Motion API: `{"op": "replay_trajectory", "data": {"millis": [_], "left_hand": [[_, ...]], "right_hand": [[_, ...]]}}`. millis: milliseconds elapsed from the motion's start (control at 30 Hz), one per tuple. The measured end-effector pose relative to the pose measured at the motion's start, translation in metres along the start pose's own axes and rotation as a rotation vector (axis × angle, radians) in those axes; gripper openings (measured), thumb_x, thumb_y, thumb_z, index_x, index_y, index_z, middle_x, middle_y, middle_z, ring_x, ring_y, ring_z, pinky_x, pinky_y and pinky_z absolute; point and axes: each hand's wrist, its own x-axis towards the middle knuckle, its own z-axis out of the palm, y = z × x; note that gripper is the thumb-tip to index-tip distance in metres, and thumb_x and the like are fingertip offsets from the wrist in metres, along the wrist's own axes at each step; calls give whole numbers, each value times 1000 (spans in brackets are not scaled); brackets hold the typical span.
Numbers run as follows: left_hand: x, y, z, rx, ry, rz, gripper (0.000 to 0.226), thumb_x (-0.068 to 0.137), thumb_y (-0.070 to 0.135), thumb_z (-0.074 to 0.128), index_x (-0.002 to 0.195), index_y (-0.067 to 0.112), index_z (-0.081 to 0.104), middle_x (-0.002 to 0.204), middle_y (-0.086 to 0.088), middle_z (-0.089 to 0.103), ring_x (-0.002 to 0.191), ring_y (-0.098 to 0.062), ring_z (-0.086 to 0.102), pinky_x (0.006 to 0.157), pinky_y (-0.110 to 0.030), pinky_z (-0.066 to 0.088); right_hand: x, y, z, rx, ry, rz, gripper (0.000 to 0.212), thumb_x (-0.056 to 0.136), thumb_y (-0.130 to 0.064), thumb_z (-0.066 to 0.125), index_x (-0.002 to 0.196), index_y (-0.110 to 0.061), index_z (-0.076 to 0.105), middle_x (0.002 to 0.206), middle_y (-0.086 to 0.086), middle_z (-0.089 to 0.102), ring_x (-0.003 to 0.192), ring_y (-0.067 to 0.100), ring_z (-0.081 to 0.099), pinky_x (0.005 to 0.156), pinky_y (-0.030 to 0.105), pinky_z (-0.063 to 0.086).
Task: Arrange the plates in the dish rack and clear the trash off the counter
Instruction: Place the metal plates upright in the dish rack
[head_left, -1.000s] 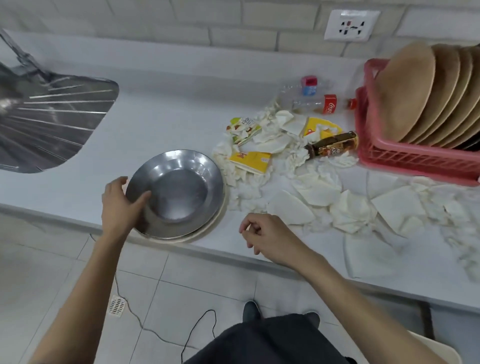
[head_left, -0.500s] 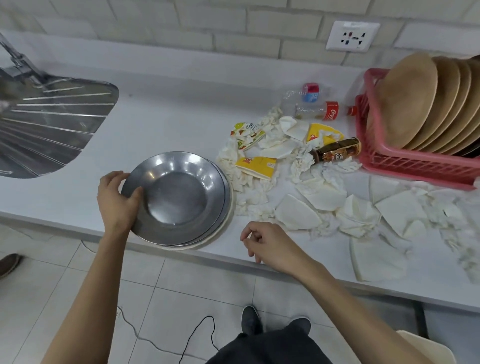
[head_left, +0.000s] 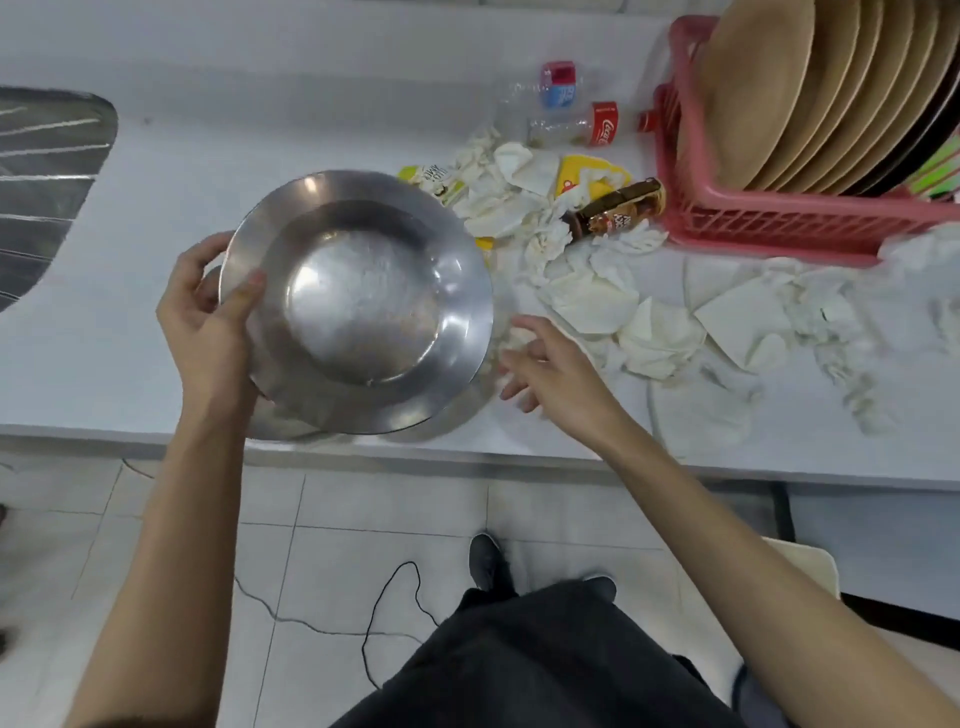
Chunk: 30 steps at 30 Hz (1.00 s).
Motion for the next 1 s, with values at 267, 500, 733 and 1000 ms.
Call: {"op": "replay_trajectory", "data": {"millis": [267,500,733,1000], "left_hand": [[-77,-10,113,-166,-191,-205,43,86,-6,56,128,7,59,107,-8,70,92,-17,67,80,-29,54],[-180,-14,204,-41,-429,-269,47,84,-8,52,121,20,64,95,-1,75,87,-17,68,72,-26,53],[-262,-10,278,50,-551,-267,48,75,9,60,122,22,64,111,-2,74,98,-17,70,75,-26,53],[-292,-8,341,187,-668,-197,36,91,3,60,123,19,67,112,2,71,91,-9,69,68,-29,59]], "right_hand": [[-66,35,-79,291,259,-30,29,96,-10,52,122,-22,57,109,-3,67,94,6,66,71,27,56],[-152,95,-163,458,512,-67,60,86,7,53,139,-21,47,124,-6,62,113,8,60,87,24,52],[-215,133,-249,444,623,-127,86,76,14,53,151,-22,33,146,-9,45,125,0,50,94,19,47],[-215,119,-343,233,655,-231,87,67,7,46,149,-19,38,150,-7,43,133,2,43,110,23,38]]}}
